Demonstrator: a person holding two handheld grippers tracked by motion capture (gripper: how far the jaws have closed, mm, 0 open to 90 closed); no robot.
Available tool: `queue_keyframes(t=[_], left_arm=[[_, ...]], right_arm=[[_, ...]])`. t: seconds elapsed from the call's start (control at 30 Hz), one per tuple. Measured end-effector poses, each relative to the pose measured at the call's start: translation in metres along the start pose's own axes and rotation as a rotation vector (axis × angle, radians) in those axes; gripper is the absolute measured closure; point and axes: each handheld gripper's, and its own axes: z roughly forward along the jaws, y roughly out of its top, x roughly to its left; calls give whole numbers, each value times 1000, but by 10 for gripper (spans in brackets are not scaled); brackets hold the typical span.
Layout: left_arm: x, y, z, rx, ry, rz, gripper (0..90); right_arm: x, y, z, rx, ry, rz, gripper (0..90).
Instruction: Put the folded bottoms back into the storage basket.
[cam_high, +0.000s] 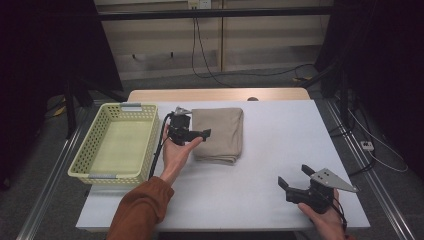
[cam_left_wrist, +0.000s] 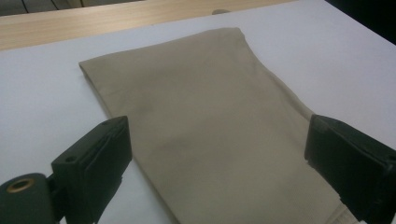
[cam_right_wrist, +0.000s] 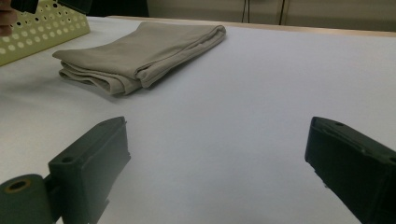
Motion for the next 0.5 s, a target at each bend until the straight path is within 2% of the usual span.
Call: queue_keyframes(t=[0.13, 0.27, 0.33, 0.43, 0.5], left_arm=[[6, -1, 10, 25, -1, -28, 80], [9, -2, 20, 56, -6, -11, 112], [10, -2, 24, 65, 8, -5, 134], [15, -1, 29, 68, 11, -29, 132], [17, 0, 33, 90, 22, -32, 136]], right_arm=[[1, 0, 0, 0, 3, -2, 58], [0, 0, 0, 2, 3, 2, 59], [0, 0, 0, 2, 4, 3, 59], [0, 0, 0, 2, 5, 4, 59], [0, -1, 0, 6, 8, -2, 60]])
